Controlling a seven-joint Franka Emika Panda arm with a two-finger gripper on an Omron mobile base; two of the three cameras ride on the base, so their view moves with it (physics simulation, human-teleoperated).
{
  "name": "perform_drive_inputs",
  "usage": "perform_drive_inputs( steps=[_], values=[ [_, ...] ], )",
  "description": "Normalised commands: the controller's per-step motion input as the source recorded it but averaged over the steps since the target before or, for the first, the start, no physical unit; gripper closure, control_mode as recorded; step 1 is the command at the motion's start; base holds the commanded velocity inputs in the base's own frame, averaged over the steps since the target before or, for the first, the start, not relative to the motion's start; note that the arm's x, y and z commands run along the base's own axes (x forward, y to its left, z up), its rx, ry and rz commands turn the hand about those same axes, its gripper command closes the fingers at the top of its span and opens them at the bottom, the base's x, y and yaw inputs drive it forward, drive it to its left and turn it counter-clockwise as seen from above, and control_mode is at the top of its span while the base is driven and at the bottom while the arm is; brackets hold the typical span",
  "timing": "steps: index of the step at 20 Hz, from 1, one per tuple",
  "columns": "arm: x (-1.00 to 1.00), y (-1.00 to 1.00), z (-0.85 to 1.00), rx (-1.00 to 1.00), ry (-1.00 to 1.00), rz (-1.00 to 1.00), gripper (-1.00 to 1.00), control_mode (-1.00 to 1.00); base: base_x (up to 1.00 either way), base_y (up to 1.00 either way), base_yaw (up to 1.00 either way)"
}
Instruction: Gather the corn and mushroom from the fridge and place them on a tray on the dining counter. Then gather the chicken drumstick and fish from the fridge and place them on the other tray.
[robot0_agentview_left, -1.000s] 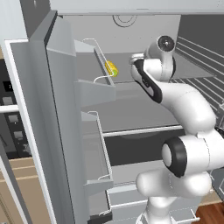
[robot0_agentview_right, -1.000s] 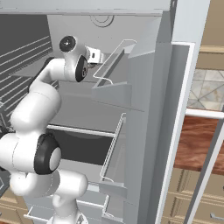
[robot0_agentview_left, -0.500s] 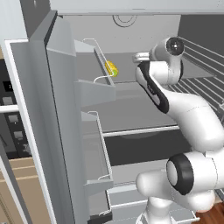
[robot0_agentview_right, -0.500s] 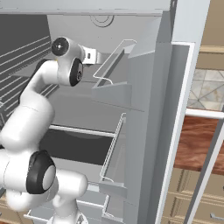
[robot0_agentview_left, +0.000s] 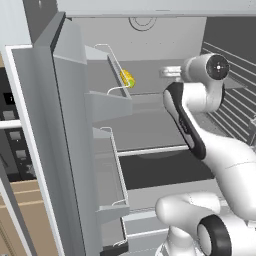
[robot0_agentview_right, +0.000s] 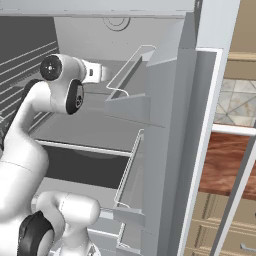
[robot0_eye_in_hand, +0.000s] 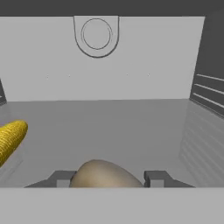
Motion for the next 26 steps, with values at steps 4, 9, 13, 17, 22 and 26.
perform_drive_inputs(
  steps=[4,9,13,17,22,26],
  values=[
    [-0.92,0.0,0.09,0.0,-0.08,0.0,1.0,-1.0,0.0,0.0,0.0],
    [-1.0,0.0,0.1,0.0,-0.08,0.0,1.0,-1.0,0.0,0.0,0.0],
    [-0.97,0.0,0.15,0.0,0.0,0.0,1.0,-1.0,0.0,0.0,0.0],
    [-0.89,0.0,0.14,0.0,0.0,0.0,1.0,-1.0,0.0,0.0,0.0],
    [-0.79,0.0,0.08,0.0,0.0,0.02,1.0,-1.0,0.0,0.0,0.0],
    [-0.64,0.0,0.12,0.0,0.0,0.03,1.0,-1.0,0.0,0.0,0.0]
  ],
)
